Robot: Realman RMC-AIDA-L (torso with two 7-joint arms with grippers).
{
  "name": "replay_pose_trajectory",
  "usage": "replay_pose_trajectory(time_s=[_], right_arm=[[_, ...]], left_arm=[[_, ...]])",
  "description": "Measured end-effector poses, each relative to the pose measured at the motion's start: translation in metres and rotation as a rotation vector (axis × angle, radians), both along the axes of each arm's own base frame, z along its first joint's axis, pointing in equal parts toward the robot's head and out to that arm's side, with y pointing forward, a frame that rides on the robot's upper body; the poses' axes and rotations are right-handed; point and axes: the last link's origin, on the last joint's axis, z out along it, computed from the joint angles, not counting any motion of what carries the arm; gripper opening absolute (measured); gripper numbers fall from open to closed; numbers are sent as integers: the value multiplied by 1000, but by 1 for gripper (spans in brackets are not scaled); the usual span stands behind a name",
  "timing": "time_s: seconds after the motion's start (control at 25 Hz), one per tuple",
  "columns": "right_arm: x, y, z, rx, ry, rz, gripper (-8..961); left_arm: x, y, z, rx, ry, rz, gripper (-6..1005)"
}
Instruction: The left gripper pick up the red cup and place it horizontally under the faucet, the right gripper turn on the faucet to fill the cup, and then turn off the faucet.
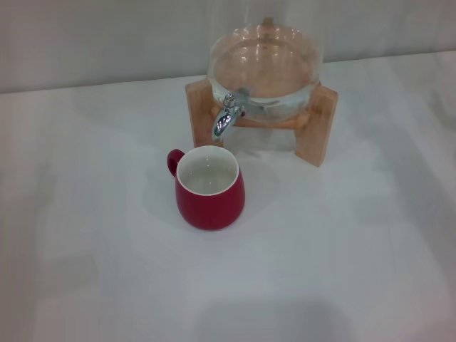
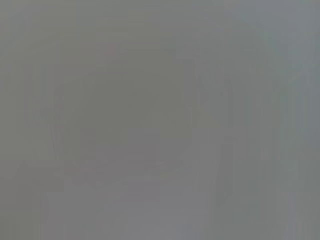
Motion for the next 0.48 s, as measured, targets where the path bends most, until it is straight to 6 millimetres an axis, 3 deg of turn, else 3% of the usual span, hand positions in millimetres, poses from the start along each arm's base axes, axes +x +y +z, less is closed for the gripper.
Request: replay_pose_trajectory(time_s=[0.48], right_arm=[[3, -7, -12, -45, 32, 10, 868]], left_arm=[[-1, -4, -8, -45, 18, -3, 889]])
